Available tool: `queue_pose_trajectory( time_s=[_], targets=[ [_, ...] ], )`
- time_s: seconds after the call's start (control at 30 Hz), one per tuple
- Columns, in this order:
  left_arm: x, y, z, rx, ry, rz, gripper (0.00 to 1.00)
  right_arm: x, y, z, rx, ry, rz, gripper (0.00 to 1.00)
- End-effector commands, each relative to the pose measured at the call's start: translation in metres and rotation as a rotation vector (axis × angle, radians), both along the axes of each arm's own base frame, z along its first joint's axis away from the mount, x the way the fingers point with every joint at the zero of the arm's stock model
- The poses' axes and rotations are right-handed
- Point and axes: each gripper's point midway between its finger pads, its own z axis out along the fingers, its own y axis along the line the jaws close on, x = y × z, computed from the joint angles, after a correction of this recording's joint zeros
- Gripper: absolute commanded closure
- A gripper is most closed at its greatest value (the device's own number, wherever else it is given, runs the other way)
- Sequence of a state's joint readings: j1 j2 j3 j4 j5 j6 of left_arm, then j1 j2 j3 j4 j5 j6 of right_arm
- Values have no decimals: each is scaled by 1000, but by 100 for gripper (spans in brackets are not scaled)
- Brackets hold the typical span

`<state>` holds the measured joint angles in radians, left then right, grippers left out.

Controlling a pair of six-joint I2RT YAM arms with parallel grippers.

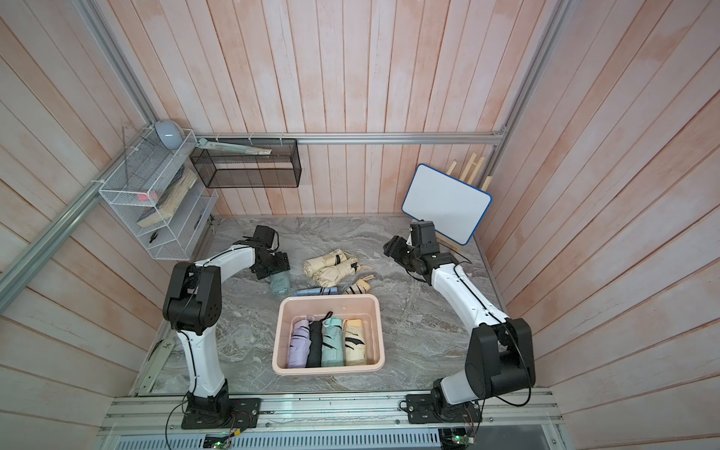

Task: Put the umbrella into the storage box
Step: Pick up the umbrella from the center of the board.

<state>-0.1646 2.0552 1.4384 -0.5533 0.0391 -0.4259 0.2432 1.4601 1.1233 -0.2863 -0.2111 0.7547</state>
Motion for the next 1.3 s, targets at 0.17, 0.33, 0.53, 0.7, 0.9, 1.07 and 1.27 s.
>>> queue_pose_trajectory(
  time_s=[0.17,0.33,0.53,0.7,0.9,1.07,1.27],
  targets=[
    [-7,4,-22,48,60,-1,38,-11,-10,8,9,-27,-28,35],
    [-10,4,-16,59,54,-5,49,-16,-11,12,2,-34,-22,36],
    [-7,6,36,47,-60,16,61,-31,-13,-2,-2,7,-13,36],
    [-11,2,102,11,-173,17,66,-42,-13,-7,2,24,-4,36],
    [-36,-18,177,-26,-282,-19,66,-50,-15,-6,0,22,-2,36],
    [-72,-58,210,-104,-301,-63,65,-59,-29,1,-106,19,3,35],
    [-125,-125,229,-207,-303,-139,64,-74,-44,12,-198,12,9,34]
  ],
)
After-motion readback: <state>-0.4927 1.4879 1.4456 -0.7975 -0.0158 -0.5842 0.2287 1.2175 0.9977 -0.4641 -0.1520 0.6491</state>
